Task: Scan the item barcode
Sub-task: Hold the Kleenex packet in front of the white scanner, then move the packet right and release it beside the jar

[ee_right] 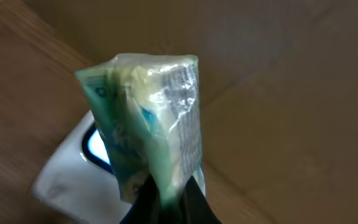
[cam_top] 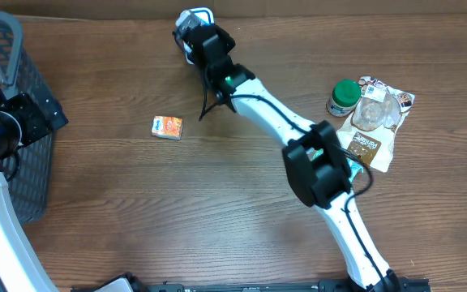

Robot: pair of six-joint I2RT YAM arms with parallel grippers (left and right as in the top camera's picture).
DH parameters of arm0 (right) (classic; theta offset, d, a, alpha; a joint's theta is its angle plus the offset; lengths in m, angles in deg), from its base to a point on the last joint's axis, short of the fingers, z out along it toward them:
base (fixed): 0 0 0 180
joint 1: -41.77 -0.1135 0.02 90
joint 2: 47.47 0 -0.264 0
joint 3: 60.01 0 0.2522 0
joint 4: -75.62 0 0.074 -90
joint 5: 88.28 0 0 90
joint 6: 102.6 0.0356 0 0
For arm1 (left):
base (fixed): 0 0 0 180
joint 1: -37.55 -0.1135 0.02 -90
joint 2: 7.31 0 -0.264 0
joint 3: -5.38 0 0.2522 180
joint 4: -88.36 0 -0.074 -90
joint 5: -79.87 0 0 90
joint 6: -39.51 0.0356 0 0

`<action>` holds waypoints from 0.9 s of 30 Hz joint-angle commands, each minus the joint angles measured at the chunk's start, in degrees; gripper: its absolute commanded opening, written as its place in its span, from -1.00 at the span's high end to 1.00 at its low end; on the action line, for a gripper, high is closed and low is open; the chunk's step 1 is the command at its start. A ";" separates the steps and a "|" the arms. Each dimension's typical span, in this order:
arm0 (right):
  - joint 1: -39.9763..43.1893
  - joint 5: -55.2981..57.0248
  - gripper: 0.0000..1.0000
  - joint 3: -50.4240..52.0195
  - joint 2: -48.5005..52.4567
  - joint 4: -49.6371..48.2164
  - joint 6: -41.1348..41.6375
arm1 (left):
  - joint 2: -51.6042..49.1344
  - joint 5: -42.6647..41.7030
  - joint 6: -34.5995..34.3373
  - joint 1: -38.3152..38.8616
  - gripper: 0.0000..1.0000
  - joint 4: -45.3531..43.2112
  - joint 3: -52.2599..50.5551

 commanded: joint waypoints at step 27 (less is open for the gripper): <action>25.59 -15.63 0.92 7.26 -29.18 81.13 59.17 | -0.20 -0.59 -0.20 -0.24 -0.99 -0.07 0.48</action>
